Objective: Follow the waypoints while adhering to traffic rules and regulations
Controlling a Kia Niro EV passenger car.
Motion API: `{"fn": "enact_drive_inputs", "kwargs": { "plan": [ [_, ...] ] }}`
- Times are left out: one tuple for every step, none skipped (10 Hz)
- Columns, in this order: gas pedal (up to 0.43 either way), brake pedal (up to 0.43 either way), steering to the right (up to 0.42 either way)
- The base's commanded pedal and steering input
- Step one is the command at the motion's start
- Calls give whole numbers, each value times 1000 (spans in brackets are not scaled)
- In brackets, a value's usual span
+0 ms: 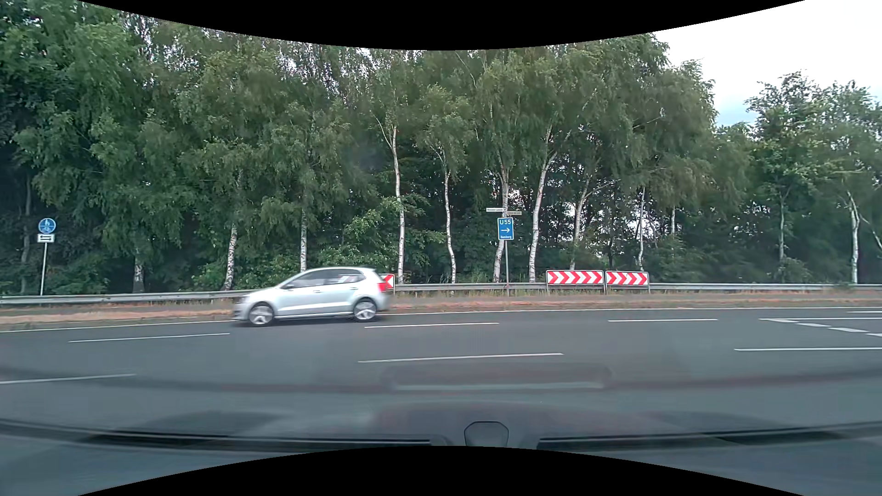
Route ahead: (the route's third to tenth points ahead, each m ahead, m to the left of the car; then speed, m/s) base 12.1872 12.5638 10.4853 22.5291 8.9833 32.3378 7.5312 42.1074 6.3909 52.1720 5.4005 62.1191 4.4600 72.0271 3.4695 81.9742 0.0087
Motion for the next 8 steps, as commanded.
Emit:
{"fn": "enact_drive_inputs", "kwargs": {
  "plan": [
    [0,244,-274],
    [0,244,-274],
    [0,244,-274],
    [0,250,-274],
    [0,244,-274],
    [0,244,-274],
    [0,244,-274],
    [0,244,-274]
  ]
}}
